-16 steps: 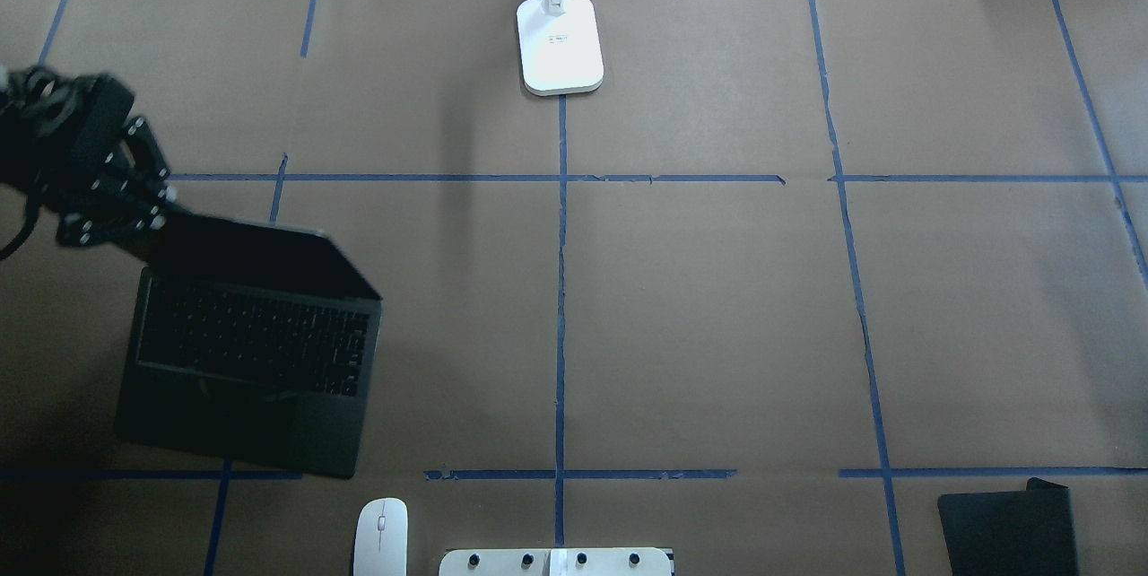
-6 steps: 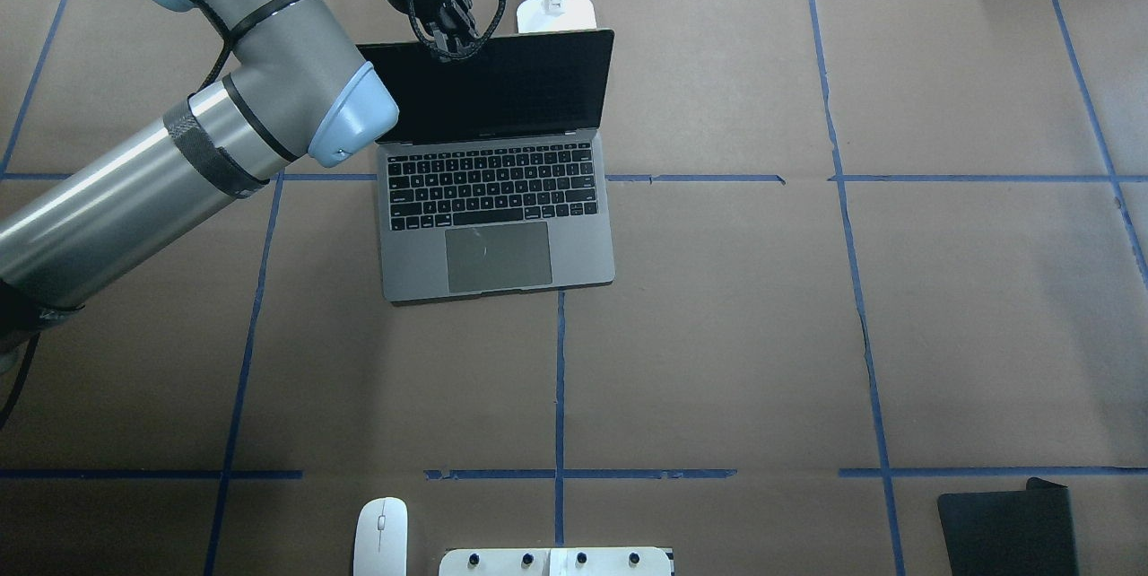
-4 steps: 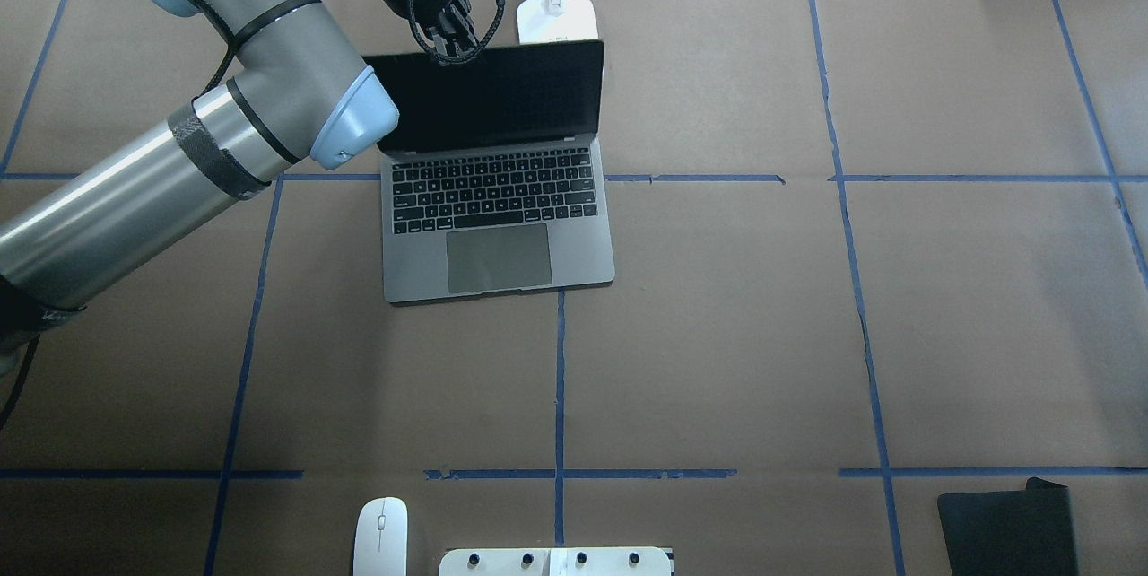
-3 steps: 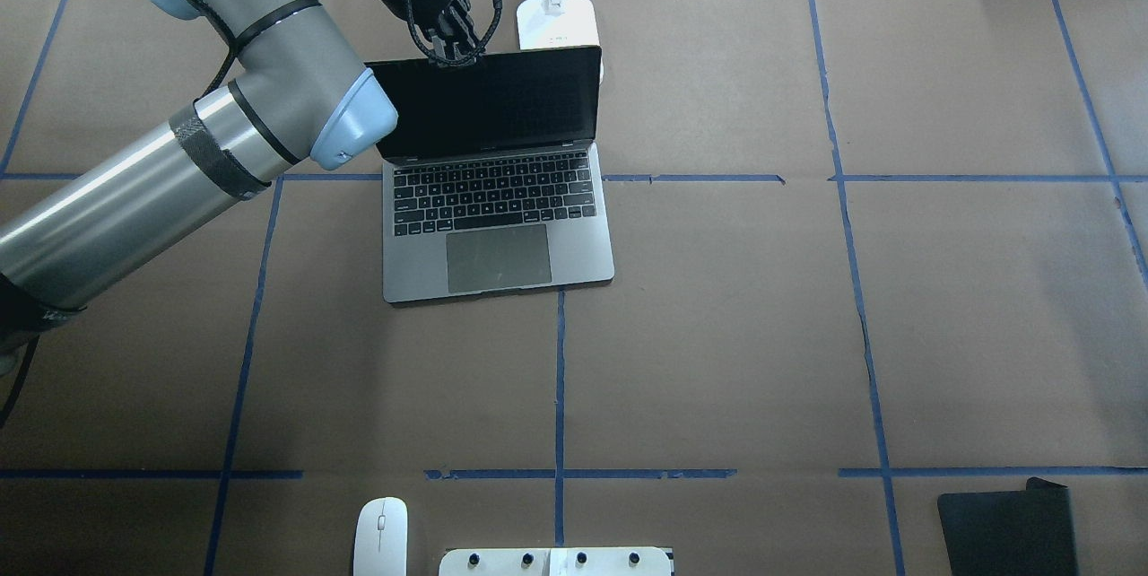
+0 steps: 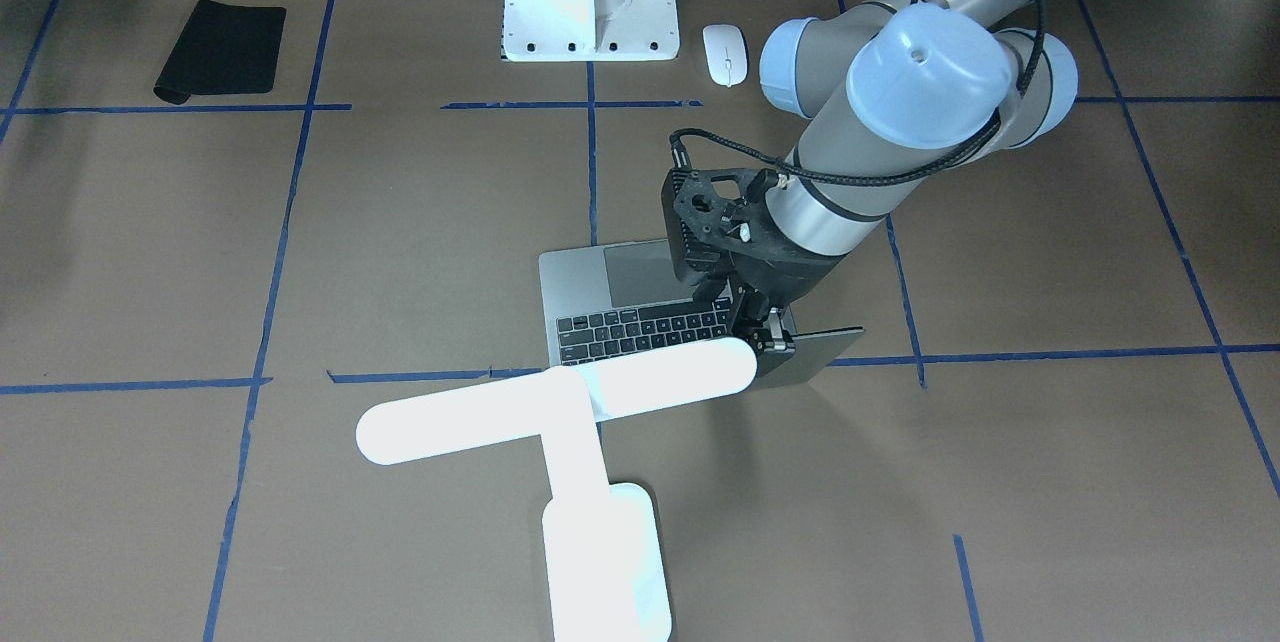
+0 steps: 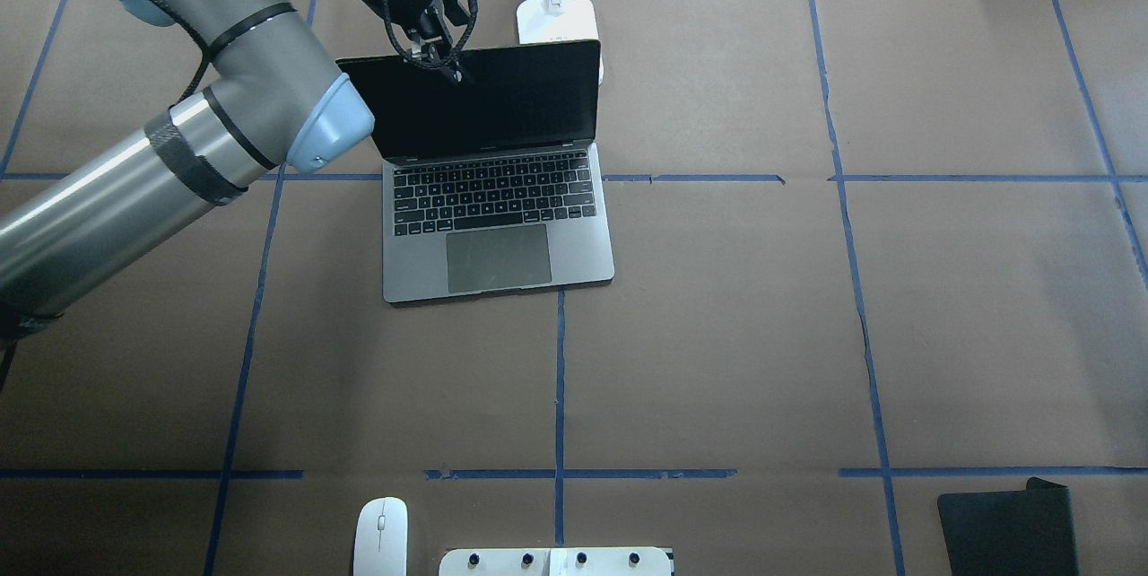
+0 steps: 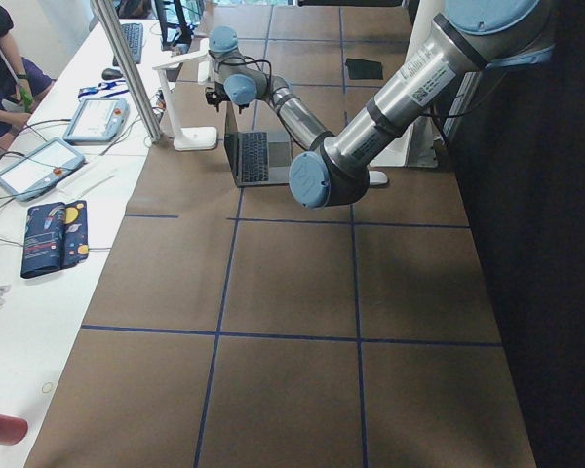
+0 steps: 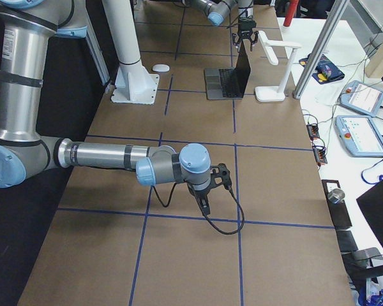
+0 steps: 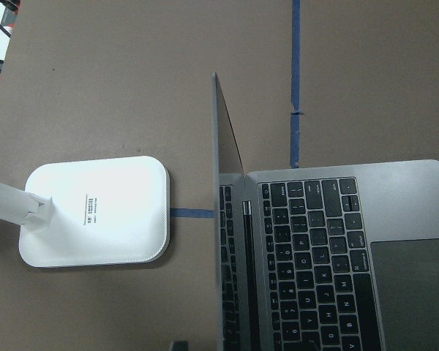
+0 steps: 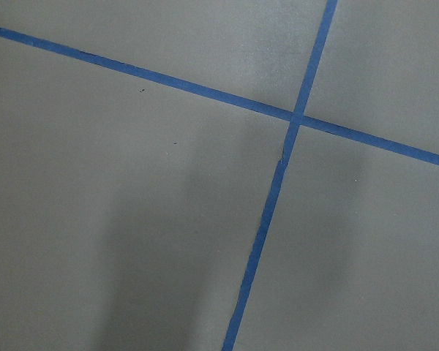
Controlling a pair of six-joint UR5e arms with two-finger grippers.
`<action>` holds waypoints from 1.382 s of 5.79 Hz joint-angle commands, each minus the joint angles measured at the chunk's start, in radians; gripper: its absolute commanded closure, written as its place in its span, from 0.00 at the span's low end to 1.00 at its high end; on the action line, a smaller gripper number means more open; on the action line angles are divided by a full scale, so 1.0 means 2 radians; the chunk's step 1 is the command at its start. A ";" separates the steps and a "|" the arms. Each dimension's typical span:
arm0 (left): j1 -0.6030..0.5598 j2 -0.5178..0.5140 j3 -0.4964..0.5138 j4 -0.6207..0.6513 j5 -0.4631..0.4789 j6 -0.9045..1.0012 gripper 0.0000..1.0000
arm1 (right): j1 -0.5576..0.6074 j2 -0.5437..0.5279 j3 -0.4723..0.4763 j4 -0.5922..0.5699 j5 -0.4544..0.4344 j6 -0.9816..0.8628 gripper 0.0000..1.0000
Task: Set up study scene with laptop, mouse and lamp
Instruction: 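Open the left gripper and withdraw the left arm from the laptop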
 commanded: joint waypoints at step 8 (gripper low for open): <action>-0.042 0.269 -0.303 0.294 0.001 -0.228 0.00 | 0.000 -0.001 0.019 -0.005 0.022 0.053 0.00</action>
